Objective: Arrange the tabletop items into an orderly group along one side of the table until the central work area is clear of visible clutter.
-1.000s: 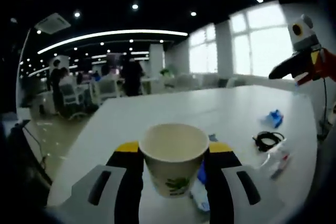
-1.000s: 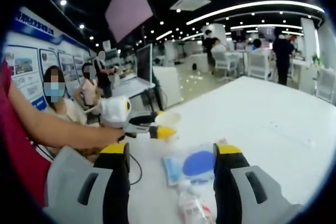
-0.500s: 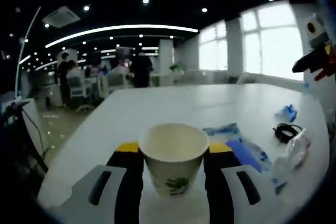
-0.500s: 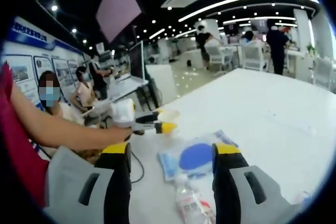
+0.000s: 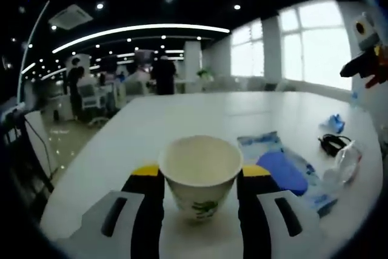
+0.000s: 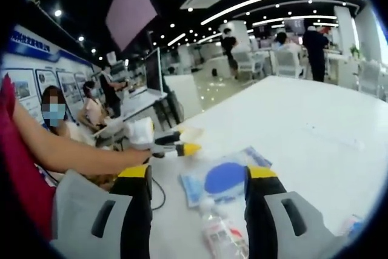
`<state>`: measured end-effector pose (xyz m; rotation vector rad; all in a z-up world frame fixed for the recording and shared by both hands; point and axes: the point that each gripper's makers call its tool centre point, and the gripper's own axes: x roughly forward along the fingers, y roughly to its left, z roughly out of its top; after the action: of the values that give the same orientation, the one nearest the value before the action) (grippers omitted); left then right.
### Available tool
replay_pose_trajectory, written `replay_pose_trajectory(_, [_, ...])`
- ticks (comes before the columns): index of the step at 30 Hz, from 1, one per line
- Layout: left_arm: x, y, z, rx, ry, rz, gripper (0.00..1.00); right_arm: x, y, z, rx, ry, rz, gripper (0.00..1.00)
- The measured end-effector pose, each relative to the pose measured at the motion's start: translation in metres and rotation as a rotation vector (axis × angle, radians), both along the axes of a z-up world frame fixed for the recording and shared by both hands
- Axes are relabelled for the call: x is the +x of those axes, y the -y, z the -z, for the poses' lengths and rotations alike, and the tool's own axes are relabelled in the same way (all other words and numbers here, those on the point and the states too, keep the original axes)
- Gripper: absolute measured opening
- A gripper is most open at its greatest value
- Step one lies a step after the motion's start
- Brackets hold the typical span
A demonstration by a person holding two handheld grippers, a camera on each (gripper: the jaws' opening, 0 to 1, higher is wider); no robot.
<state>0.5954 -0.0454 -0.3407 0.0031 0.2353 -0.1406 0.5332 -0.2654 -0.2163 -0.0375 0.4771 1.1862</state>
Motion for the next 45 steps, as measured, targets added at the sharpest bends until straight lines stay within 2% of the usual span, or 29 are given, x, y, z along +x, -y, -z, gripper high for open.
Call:
replay_pose_trajectory(7, [-0.004,0.000,-0.006,-0.042,0.018,-0.017,0.55,0.002,0.006,-0.002,-0.001,0.007,0.010,0.61])
replay_pose_trajectory(15, [-0.021,0.001,-0.016,-0.039,0.023,-0.026,0.60,0.005,0.011,-0.008,0.012,0.016,0.020,0.61])
replay_pose_trajectory(24, [-0.054,0.015,-0.040,-0.044,0.048,0.020,0.58,0.008,0.018,-0.016,0.030,0.028,0.034,0.61])
replay_pose_trajectory(32, [-0.076,0.038,-0.063,-0.044,0.061,0.092,0.50,0.024,0.046,-0.038,0.051,0.075,0.095,0.61])
replay_pose_trajectory(35, [-0.082,0.055,-0.075,-0.038,0.060,0.140,0.47,0.031,0.061,-0.047,0.061,0.094,0.134,0.61])
replay_pose_trajectory(39, [-0.083,0.075,-0.092,-0.007,0.087,0.202,0.45,0.036,0.079,-0.055,0.065,0.113,0.173,0.61])
replay_pose_trajectory(45, [-0.082,0.103,-0.119,0.000,0.128,0.270,0.45,0.033,0.098,-0.063,0.067,0.133,0.209,0.61])
